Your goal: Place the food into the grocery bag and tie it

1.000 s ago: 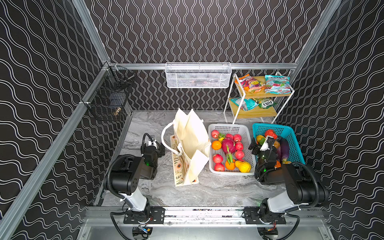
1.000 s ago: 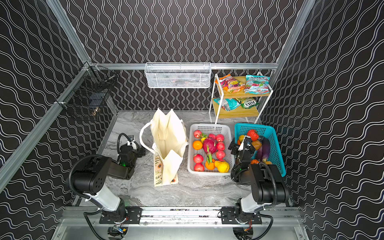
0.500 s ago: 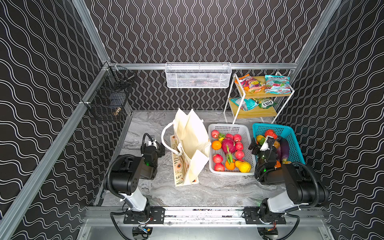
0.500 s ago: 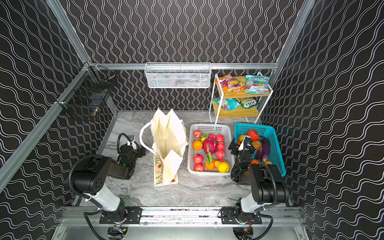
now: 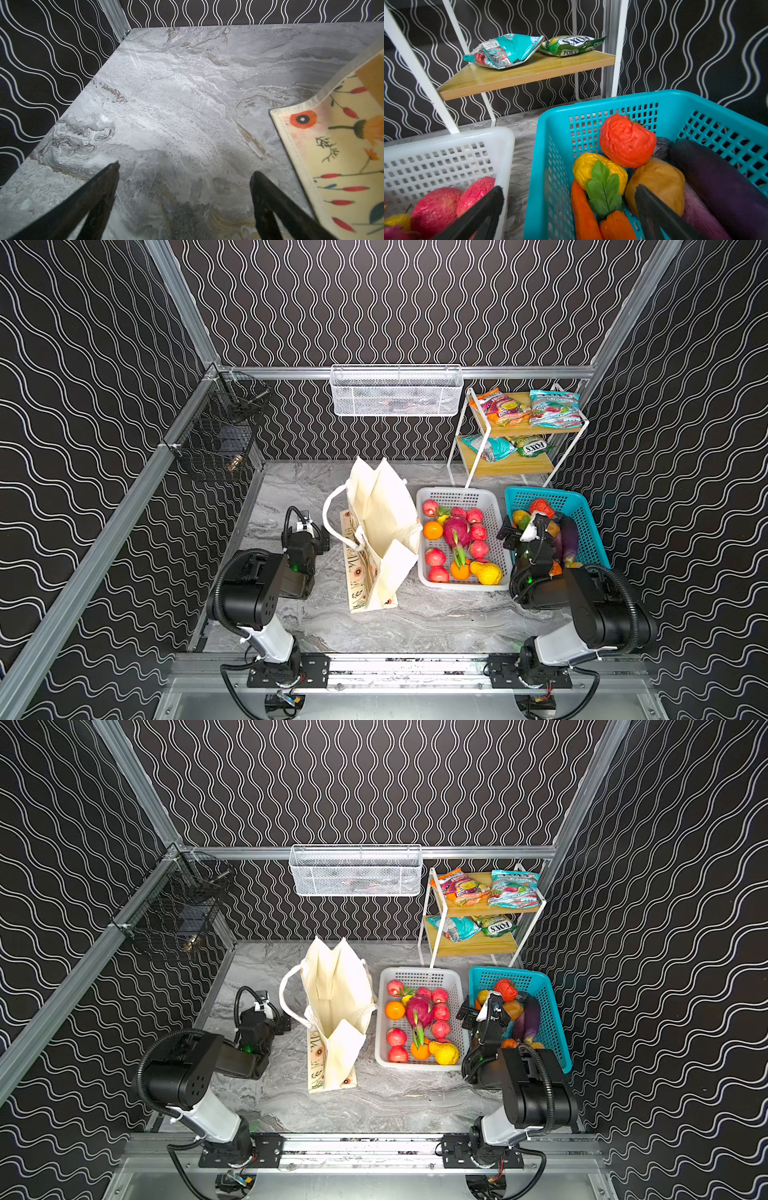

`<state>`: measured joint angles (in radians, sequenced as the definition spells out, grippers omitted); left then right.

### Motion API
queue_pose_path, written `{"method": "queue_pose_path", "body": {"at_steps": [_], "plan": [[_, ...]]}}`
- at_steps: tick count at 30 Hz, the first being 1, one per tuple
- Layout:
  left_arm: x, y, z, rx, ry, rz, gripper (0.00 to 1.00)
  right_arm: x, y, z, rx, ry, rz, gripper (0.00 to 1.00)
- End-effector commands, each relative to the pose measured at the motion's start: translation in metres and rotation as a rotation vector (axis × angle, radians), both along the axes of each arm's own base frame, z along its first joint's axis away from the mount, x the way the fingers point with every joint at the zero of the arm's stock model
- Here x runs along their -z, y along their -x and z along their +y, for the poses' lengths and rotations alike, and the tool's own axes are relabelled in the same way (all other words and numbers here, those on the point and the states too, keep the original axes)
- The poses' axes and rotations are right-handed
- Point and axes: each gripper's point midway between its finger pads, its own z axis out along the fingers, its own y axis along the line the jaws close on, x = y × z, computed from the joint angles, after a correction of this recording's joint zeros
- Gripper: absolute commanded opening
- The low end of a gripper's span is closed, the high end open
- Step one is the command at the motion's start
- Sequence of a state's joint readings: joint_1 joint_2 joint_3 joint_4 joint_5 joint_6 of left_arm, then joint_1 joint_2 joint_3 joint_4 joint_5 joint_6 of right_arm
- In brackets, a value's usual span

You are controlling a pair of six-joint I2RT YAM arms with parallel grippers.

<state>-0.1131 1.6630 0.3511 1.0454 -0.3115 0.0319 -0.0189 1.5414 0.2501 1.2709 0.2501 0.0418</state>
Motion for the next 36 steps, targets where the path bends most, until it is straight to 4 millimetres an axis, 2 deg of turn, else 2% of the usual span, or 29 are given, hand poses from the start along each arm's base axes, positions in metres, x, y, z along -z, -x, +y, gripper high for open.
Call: {"method": "queue_pose_path", "body": {"at_steps": [1,2,3,5,8,12,14,17,21,24,29,33,36], "plan": [[-0.007,-0.002,0.001,0.001,-0.009,-0.027,0.98,0.003,0.012,-0.002,0.016,0.006,0.001,0.99],[-0.011,0.0,0.006,-0.039,-0.02,-0.043,0.98,0.004,0.016,-0.002,0.012,-0.01,0.008,0.99],[-0.011,0.003,0.003,-0.034,-0.006,-0.029,0.98,-0.004,0.018,-0.003,0.022,0.0,-0.005,0.99],[-0.024,0.006,-0.001,-0.013,-0.045,-0.087,0.98,-0.02,0.023,-0.009,0.094,0.016,-0.013,0.99],[-0.062,0.017,-0.004,-0.079,-0.102,-0.114,0.94,-0.038,0.021,-0.014,0.148,-0.136,0.076,0.98],[-0.111,0.02,0.009,-0.19,-0.061,-0.078,0.86,-0.061,0.01,0.0,0.081,-0.226,0.101,0.93],[-0.119,0.033,0.02,-0.274,-0.037,-0.006,0.81,-0.063,0.011,-0.002,0.134,-0.339,0.137,0.92],[-0.123,0.063,0.038,-0.416,0.024,0.062,0.8,-0.067,0.01,0.009,0.106,-0.45,0.196,0.91],[-0.127,0.104,0.061,-0.582,0.0,0.171,0.85,-0.068,0.011,0.03,0.027,-0.579,0.233,0.92],[-0.137,0.124,0.068,-0.641,0.013,0.214,0.89,-0.069,0.012,0.045,-0.029,-0.618,0.271,0.91],[-0.167,0.137,0.057,-0.554,0.13,0.188,0.87,-0.078,0.014,0.069,-0.121,-0.622,0.329,0.91],[-0.195,0.135,0.037,-0.394,0.178,0.196,0.79,-0.097,0.018,0.094,-0.223,-0.604,0.363,0.9],[-0.213,0.135,0.029,-0.341,0.189,0.22,0.78,-0.11,0.02,0.114,-0.271,-0.567,0.398,0.9]]}}
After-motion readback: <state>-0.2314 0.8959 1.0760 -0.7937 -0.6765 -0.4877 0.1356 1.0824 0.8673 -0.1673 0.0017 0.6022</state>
